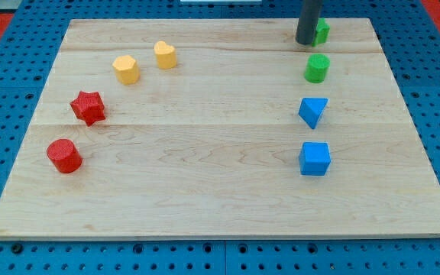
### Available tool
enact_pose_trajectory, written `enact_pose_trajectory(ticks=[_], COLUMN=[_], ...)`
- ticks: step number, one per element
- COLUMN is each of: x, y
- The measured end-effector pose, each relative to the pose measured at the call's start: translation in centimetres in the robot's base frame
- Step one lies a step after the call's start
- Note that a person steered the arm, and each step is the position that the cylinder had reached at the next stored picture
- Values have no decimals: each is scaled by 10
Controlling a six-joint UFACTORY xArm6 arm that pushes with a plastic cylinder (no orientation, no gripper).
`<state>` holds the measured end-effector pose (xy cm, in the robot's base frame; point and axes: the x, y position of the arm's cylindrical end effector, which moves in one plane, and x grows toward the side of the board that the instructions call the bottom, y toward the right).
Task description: Move yellow heart towards bottom right
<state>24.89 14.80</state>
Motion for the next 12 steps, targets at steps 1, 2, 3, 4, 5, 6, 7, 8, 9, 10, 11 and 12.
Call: enact_pose_trajectory(ticks=[1,2,3,4,5,6,7,8,9,10,11,12], x=[0,1,1,1,1,-5,-5,19,67,101,135,180], y=[0,-7,-43,-49,-94,-169,-233,-254,-234,-234,-234,-219])
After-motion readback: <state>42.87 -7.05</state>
